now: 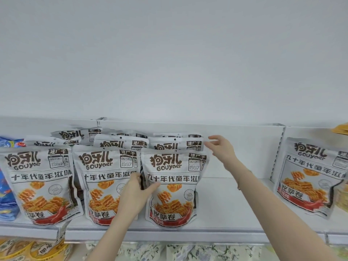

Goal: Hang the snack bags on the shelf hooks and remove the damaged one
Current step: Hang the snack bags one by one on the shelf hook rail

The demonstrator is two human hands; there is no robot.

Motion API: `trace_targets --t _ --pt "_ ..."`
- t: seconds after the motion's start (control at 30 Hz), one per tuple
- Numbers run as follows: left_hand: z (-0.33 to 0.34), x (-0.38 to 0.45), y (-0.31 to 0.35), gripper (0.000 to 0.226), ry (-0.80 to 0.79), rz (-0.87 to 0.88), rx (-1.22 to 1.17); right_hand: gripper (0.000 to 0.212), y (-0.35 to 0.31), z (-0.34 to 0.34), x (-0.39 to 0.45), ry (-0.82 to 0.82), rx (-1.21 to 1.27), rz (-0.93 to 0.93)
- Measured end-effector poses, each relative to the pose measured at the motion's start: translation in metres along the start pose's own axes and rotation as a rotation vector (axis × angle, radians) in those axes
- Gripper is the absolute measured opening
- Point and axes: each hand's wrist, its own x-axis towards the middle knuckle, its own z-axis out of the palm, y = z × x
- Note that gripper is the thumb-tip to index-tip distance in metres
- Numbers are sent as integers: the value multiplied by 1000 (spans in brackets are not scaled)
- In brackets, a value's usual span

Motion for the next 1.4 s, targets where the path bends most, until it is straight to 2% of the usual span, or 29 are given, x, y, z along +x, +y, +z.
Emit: trace_targets --t 0.13,0.2,0.4,0.47,0.6,0.8,0.87,0.97,1.13,1.17,1.3,1.4 --pt "-23 -6 11 68 138 82 42 27 -6 11 22 -210 -194 27" --pt "-34 -6 18 63 181 125 24 25 -4 16 29 -256 -231 -7" --pt "-56 3 42 51 258 230 -19 7 -41 24 40 -106 -161 -187" --pt "-59 9 47 48 261 264 -29 13 -70 12 39 -43 -165 -291" --pt "-63 20 62 46 261 332 -71 7 -134 -30 26 86 -28 -471" --pt "-74 43 117 57 150 416 -290 4 -216 -80 -15 93 216 -646" --pt "-78 48 137 51 67 469 -398 8 -231 -85 -24 75 265 -657" --pt "-85 48 155 27 55 533 -472 4 -238 -86 -36 64 311 -653" --pt "-79 37 146 38 32 448 -528 20 -217 -78 -41 86 448 -491" --pt "-77 36 143 40 47 440 -519 18 -209 -76 -41 73 475 -433" --pt "-71 33 131 39 144 434 -436 26 -168 -64 -56 -169 471 -198" --pt "-66 30 122 34 195 454 -344 23 -142 -54 -65 -212 475 -88"
